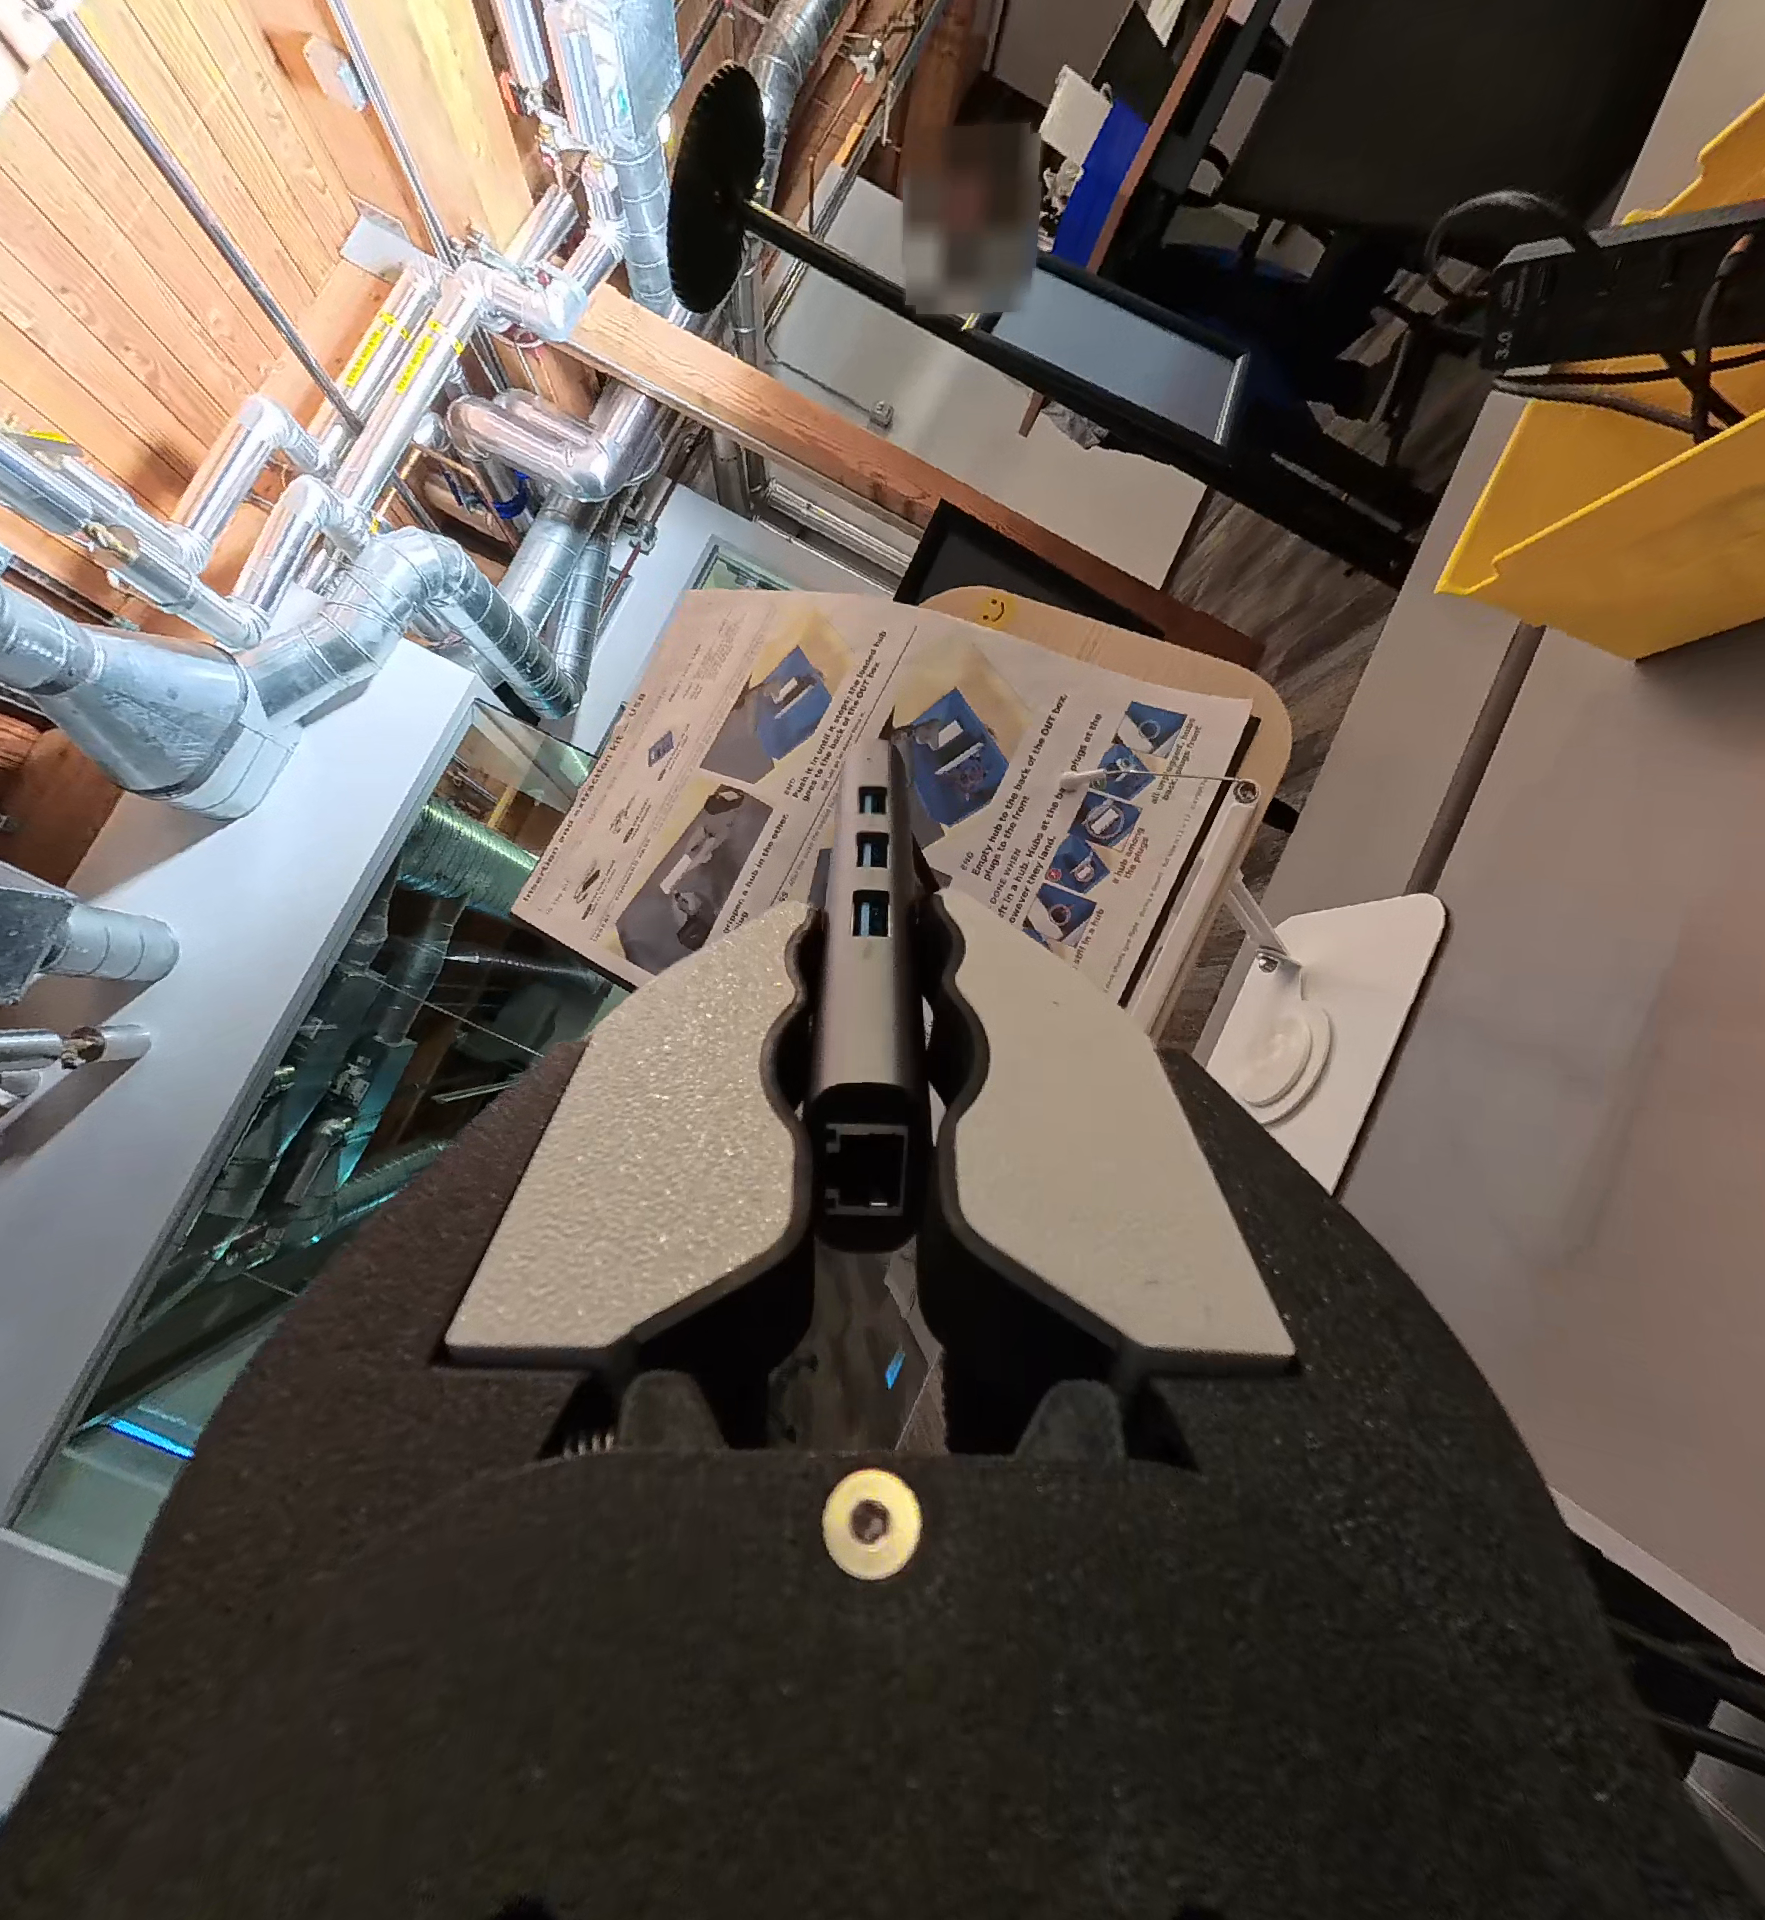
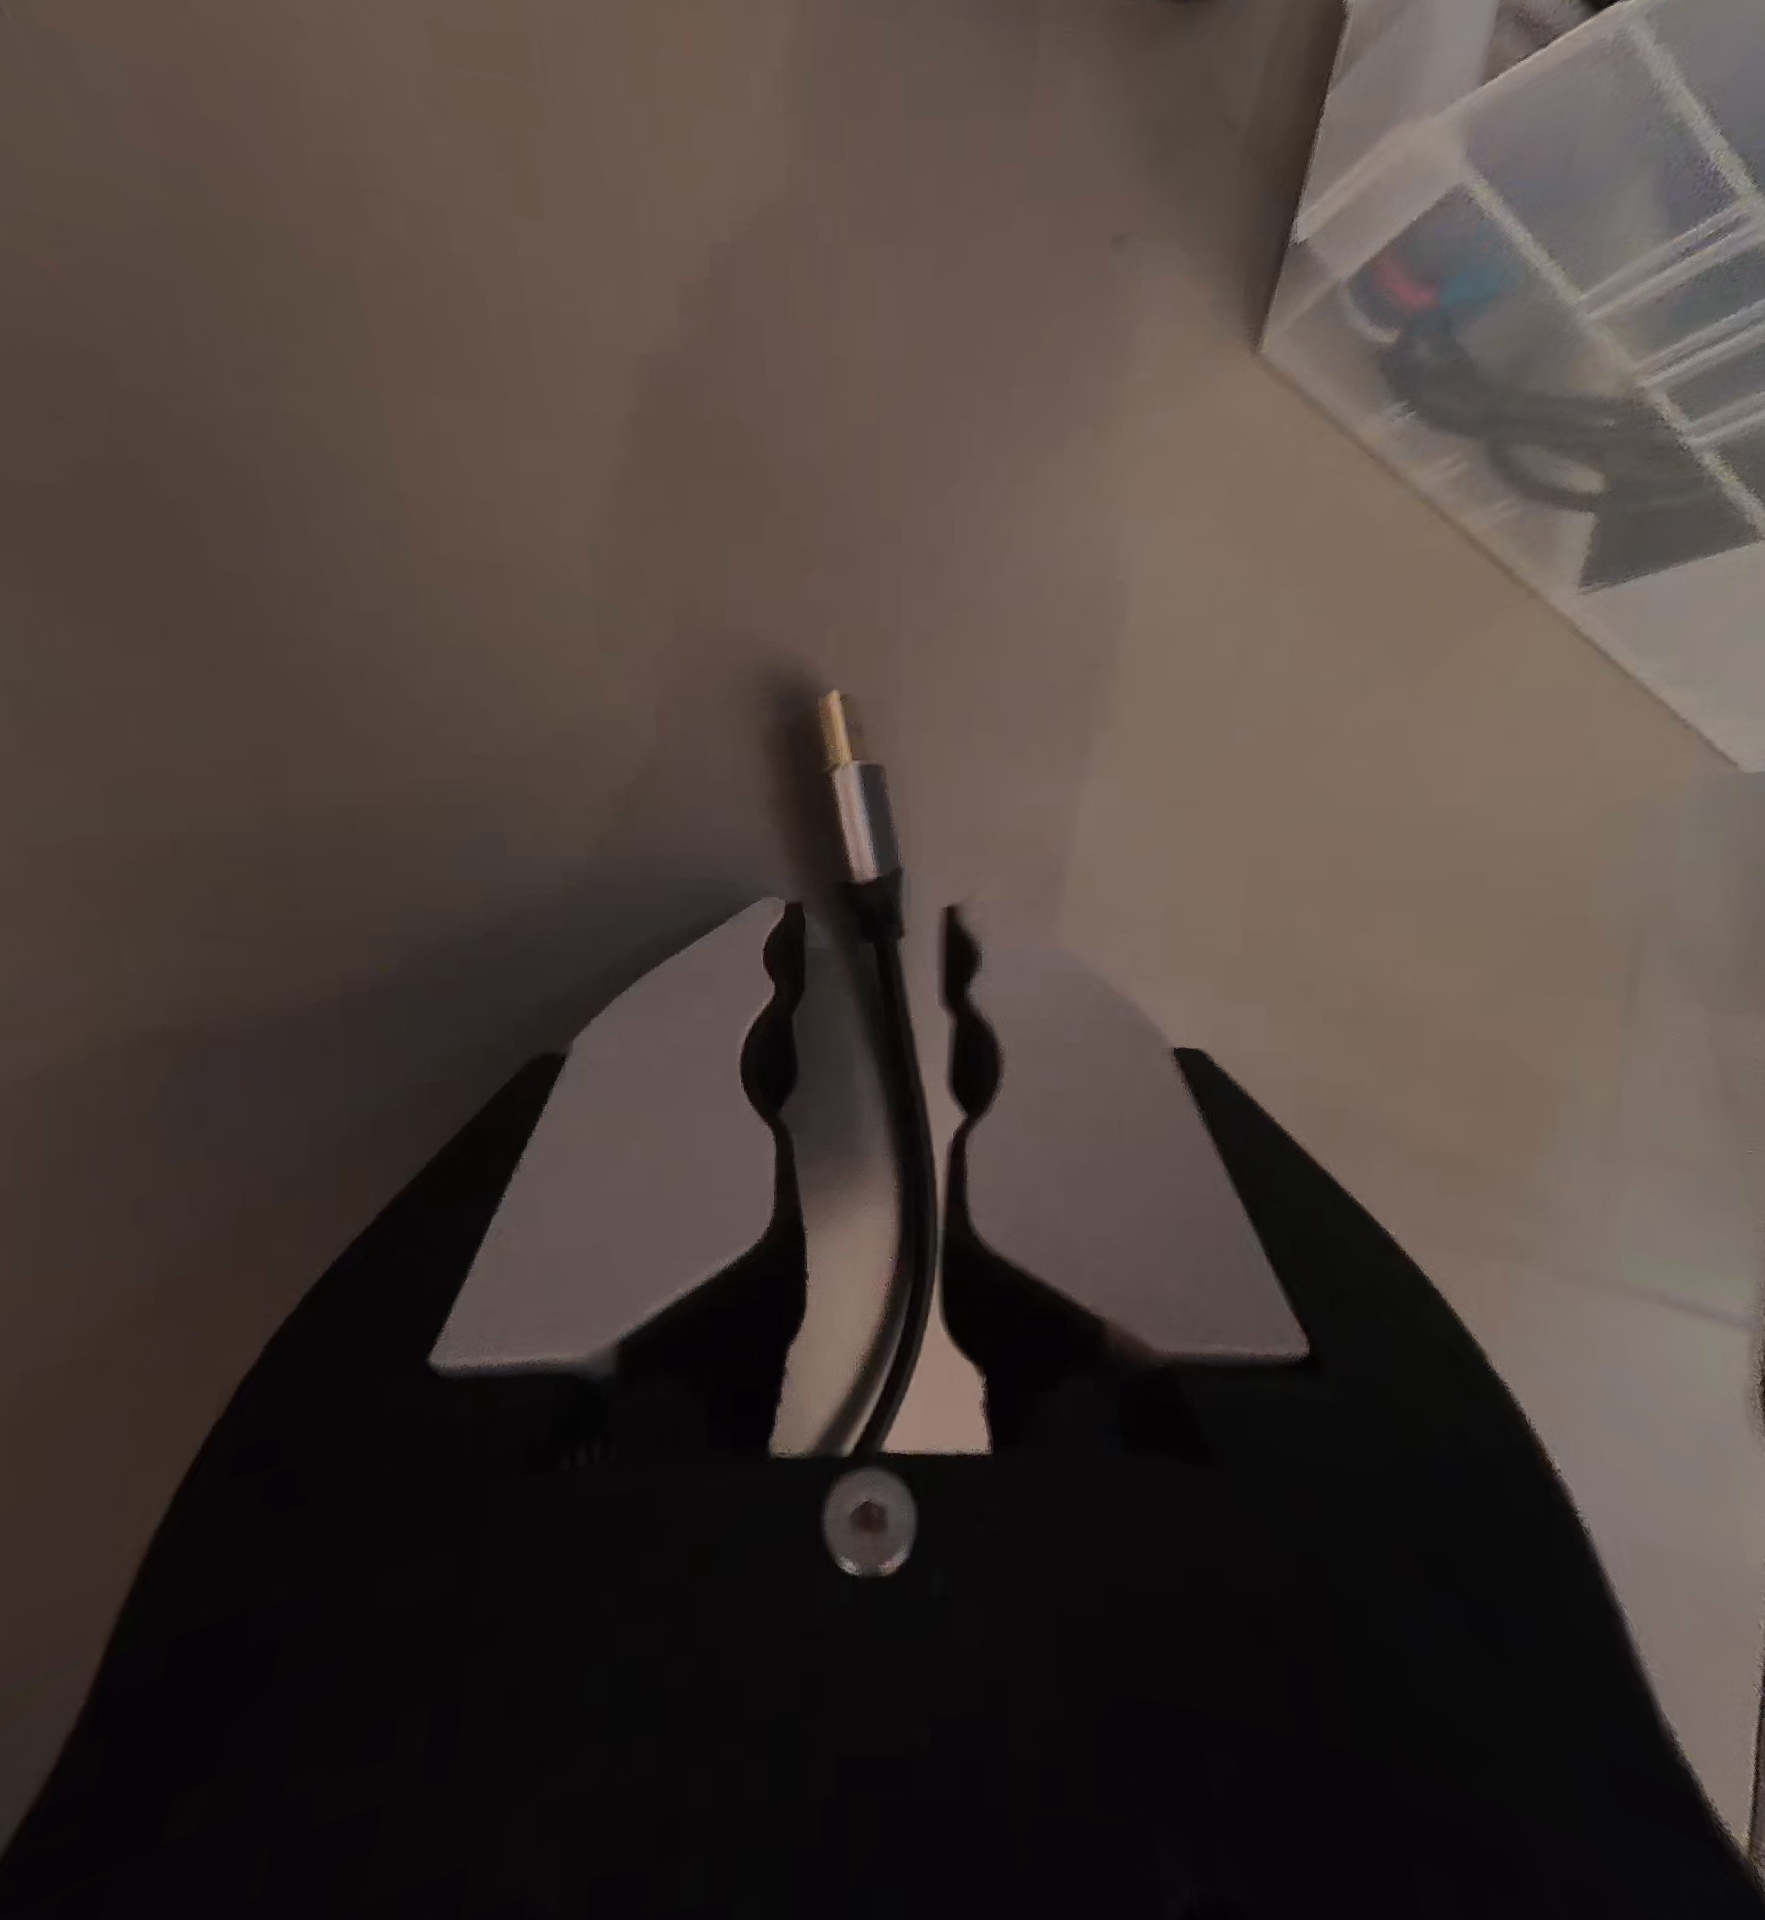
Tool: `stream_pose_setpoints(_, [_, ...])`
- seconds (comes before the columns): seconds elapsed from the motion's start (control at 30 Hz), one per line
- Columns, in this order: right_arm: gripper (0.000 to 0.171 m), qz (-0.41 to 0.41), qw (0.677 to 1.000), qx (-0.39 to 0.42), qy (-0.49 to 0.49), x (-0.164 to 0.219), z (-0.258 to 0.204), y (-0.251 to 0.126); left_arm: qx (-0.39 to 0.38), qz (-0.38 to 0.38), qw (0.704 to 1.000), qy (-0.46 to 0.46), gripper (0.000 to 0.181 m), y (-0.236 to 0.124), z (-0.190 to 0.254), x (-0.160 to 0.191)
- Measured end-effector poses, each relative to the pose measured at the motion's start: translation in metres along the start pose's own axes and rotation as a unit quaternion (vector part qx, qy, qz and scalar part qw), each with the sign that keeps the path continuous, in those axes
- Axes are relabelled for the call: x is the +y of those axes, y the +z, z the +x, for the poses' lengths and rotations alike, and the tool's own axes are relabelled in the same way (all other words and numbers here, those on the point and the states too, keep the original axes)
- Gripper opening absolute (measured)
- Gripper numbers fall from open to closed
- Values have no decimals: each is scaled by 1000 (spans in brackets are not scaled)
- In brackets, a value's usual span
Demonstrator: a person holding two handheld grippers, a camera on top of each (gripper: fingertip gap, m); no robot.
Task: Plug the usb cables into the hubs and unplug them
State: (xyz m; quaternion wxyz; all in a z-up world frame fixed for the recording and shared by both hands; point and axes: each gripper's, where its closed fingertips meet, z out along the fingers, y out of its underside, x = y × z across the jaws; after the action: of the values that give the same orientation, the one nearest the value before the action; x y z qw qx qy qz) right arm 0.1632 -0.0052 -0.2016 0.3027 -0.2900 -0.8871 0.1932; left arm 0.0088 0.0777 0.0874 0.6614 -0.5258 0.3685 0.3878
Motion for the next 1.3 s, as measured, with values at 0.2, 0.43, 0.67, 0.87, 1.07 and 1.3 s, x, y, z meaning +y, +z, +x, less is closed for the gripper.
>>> stream_pose_setpoints(0.2, [10, 37, 999, 25, 29, -7, 5, 11, -2, 4, 1000, 0, 17, -2, -3, -3])
stream_pose_setpoints(0.43, [8, 174, 956, -11, 235, -47, 61, -30, -7, 0, 999, 32, 17, 3, 6, -3])
stream_pose_setpoints(0.67, [8, 393, 797, -148, 434, -106, 170, -144, -11, 2, 994, 109, 17, 21, 43, -4])
stream_pose_setpoints(0.87, [8, 393, 703, -300, 510, -108, 195, -157, -19, 34, 990, 137, 17, 25, 61, -17])
stream_pose_setpoints(1.07, [8, 357, 660, -341, 566, -84, 185, -138, -16, 73, 984, 163, 17, 21, 73, -29])
stream_pose_setpoints(1.3, [8, 323, 661, -365, 571, -72, 174, -132, -1, 83, 973, 213, 17, 22, 91, -31])
